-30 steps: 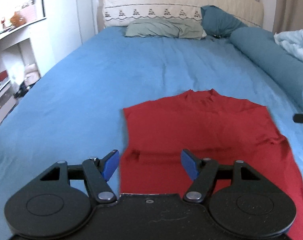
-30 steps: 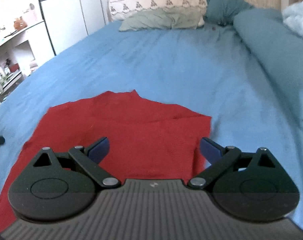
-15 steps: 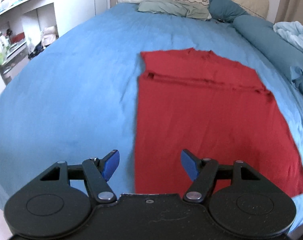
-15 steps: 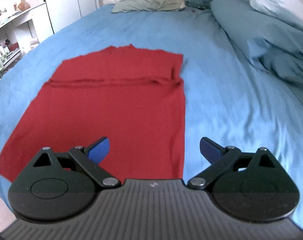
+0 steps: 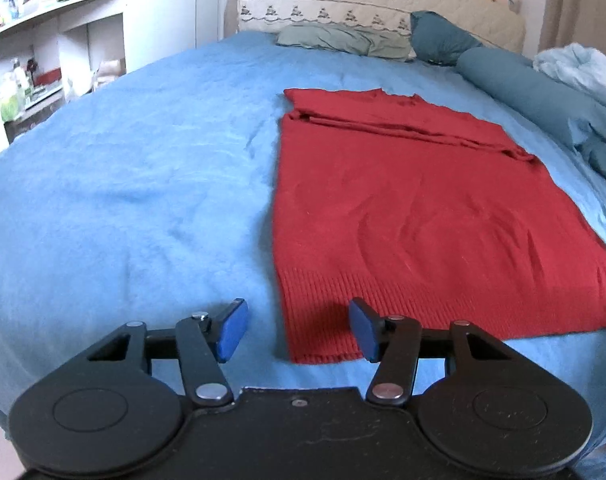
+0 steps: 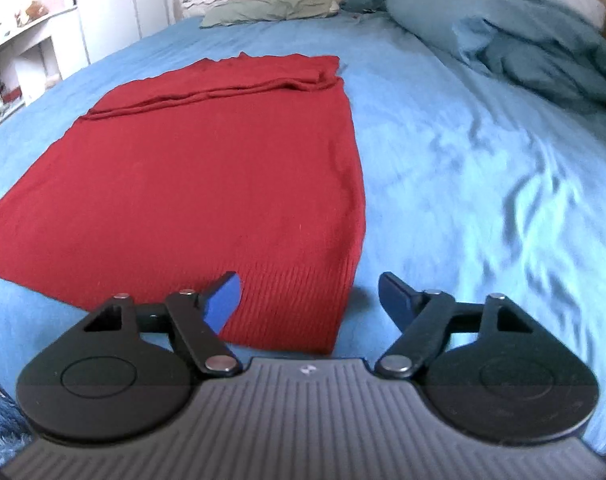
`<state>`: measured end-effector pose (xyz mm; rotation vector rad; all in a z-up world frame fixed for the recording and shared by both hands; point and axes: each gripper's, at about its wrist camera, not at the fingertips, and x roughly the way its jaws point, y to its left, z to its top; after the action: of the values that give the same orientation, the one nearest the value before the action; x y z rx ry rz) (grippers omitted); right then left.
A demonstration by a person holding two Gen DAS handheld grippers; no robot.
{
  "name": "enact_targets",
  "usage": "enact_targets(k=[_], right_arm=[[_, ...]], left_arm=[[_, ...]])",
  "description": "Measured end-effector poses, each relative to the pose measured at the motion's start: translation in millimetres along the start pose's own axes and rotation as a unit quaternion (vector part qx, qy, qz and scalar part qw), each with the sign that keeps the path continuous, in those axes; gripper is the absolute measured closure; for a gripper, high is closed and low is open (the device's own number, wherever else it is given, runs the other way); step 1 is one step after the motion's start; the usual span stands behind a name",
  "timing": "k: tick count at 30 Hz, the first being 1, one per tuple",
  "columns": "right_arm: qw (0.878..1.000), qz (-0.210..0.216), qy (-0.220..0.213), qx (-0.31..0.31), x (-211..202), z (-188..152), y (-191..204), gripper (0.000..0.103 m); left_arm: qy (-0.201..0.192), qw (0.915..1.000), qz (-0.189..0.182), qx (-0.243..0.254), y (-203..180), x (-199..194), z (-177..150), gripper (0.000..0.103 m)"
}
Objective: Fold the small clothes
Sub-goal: 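Grasp the sweater hem with both grippers and lift it toward the collar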
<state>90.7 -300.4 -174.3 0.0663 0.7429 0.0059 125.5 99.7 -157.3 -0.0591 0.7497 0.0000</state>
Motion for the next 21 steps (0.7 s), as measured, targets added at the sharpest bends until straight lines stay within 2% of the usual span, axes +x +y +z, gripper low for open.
enact_targets(k=[5,7,13,16,18,21], right_arm=[[1.0,-0.02,0.003,0.019,-2.4,-7.4,2.5,0.021],[0.999,-0.015,0.003,0.029,-3.0,-6.3,2.7,0.031],[0.999,-0.013,0.006,0.037,-1.5,-6.0,5.2,0.043],[0.999,-0.013,0.006,0.04,-1.7,-5.4,4.8,0.052],[0.999,-0.013,0.006,0.04,-1.0,-4.9,4.7,0.062],[0.999,-0.011,0.004,0.034,0.5,-5.0,5.3,0.074]], left_arm=[[0.002,0.9996,0.017,0.024,-9.1,7.4,-5.9,0.044],[0.003,0.9996,0.02,0.022,-10.1,8.2,-6.4,0.044],[0.005,0.9997,0.015,0.02,-11.4,7.2,-8.5,0.058],[0.01,0.9997,0.005,0.022,-13.6,7.7,-7.0,0.073],[0.013,0.9996,0.0,0.024,-16.3,8.0,-5.8,0.091],[0.009,0.9991,0.005,0.04,-21.6,6.8,-4.9,0.097]])
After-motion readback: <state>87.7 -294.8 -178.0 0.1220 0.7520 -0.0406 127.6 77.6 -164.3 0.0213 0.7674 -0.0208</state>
